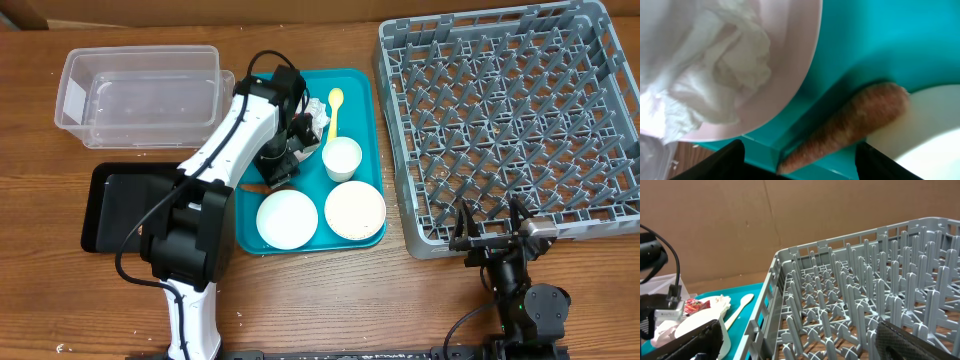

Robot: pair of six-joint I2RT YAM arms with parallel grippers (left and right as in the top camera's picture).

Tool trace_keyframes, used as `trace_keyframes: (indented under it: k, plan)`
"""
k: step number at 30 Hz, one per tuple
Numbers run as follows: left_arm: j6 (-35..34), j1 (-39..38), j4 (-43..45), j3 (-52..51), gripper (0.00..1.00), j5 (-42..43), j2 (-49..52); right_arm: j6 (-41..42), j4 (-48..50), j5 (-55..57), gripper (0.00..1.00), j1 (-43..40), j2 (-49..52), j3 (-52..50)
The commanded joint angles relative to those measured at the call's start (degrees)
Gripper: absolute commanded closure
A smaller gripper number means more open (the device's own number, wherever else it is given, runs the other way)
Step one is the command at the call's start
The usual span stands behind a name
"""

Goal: Sort waste into correct bins and load items into the dishwasher
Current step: 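Reach the left gripper to the brown carrot-shaped food and grasp it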

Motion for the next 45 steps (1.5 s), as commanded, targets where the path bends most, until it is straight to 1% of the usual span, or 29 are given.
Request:
trace_keyframes:
  k: [1, 2, 4, 6, 8, 11, 16, 24, 29, 31, 32, 36, 41, 45]
  plan:
    - [-1.55, -0.35, 2.89, -1.62, 0.33, -0.85, 0.48, -0.04, 0.26, -0.13, 0.0, -0.26, -0.57, -0.59]
    - [-2.69, -0.35, 3.69, -1.62, 0.35, -0.83, 0.48, -0.04, 0.26, -0.13, 0.0, -0.26, -0.57, -0.59]
    - [-3.04, -0.35, 3.93, -1.62, 0.36, -0.9, 0.48, -0.04, 0.26, -0.13, 0.0, -0.26, -0.57, -0.59]
    - [-2.99, -0.35, 3.1, -1.62, 0.34, -0.9, 0.48, -0.04, 0.26, -0.13, 0.0, -0.26, -0.57, -0.59]
    - [-2.12, -0.42, 0.02, -1.6, 0.29, -0.85, 0.48, -0.04, 0.26, -0.13, 0.0, -0.26, -0.57, -0.59]
    - [-1.9, -0.42, -2.67, -1.86, 0.26, -0.63, 0.48, -0.04, 0.26, -0.11, 0.0, -0.26, -0.57, -0.59]
    - [-1.73, -0.48, -2.25, -2.64, 0.27, 1.11, 0.48, -0.04, 0.26, -0.13, 0.0, -0.26, -0.57, -0.59]
    - [-1.73, -0.52, 3.23, -7.72, 0.26, 0.83, 0.48, -0.04, 0.26, -0.13, 0.0, -0.26, -0.57, -0.59]
    - [-1.73, -0.5, 3.58, -8.72, 0.27, 0.46, 0.48, -0.04, 0.26, -0.13, 0.0, -0.26, -0.57, -0.59]
    - [-1.73, -0.5, 4.15, -8.72, 0.3, 0.39, 0.48, -0.04, 0.26, -0.13, 0.0, -0.26, -0.57, -0.61]
    - [-1.73, -0.5, 4.68, -8.72, 0.33, 0.39, 0.48, -0.04, 0.26, -0.13, 0.0, -0.26, -0.57, -0.59]
    - [-1.77, -0.5, 7.13, -8.72, 0.51, 0.42, 0.48, -0.04, 0.26, -0.13, 0.0, -0.26, -0.57, -0.59]
    - [-1.79, -0.5, 9.4, -8.72, 0.58, 0.44, 0.48, -0.04, 0.26, -0.13, 0.0, -0.26, -0.57, -0.59]
    - [-1.77, -0.5, 10.08, -8.72, 0.71, 0.44, 0.48, -0.04, 0.26, -0.13, 0.0, -0.26, -0.57, -0.59]
